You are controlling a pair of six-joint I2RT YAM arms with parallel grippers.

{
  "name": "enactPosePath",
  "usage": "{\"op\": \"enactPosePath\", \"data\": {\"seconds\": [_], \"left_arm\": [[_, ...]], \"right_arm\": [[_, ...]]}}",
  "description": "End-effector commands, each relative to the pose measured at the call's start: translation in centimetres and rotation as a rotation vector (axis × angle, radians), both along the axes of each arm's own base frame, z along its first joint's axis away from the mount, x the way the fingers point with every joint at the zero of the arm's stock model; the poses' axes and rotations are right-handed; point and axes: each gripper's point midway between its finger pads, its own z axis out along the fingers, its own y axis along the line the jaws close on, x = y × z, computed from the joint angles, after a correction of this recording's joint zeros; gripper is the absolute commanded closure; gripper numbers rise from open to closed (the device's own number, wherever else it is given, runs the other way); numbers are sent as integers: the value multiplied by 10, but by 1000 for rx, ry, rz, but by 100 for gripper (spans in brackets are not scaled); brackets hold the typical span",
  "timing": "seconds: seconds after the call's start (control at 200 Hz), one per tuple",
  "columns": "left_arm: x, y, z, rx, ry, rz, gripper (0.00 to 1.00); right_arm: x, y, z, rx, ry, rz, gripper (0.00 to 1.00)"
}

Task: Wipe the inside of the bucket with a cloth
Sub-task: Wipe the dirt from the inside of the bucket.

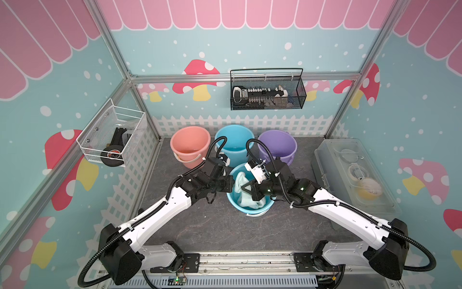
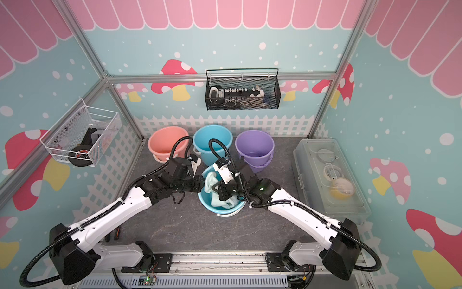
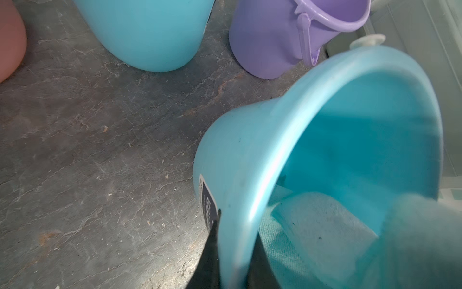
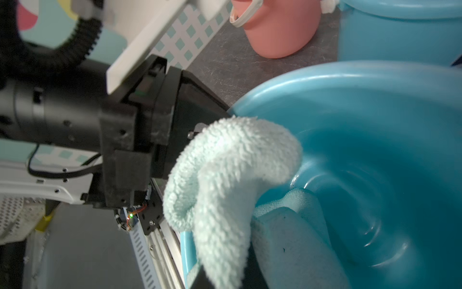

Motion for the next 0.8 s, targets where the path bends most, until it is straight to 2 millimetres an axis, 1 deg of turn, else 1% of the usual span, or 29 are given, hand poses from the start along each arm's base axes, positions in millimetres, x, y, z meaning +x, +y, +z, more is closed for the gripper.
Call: {"op": "enactPosePath", "data": {"seconds": [0.0,0.07,0.115,0.175,0.355,0.435,0.535,0.59,0.64,0.79], "left_arm": [[4,-7,20,-88,-43,12,100],[3,-8,20,-96,-36,16,100],[3,-8,20,-101,-31,23,100],[3,-8,19,-109,-24,31,100],[6,-11,6,-120,-33,23,100],[7,-14,5,-125,-25,20,100],[7,-19,9,-147,-20,8,100],[8,-20,11,-149,-21,7,100],[8,-21,12,-150,-26,4,100],[4,-21,12,-150,-13,-9,100]], "right_arm": [[6,6,0,94,229,-180,100],[9,17,-3,119,291,-184,100],[9,24,-9,111,330,-173,100],[8,28,-20,81,379,-171,100],[5,38,-77,35,479,-157,100],[9,42,-95,5,504,-151,100],[17,47,-109,-26,532,-136,100],[21,47,-119,-63,516,-137,100],[27,43,-130,-120,483,-151,100],[51,29,-152,-227,365,-221,100]]}}
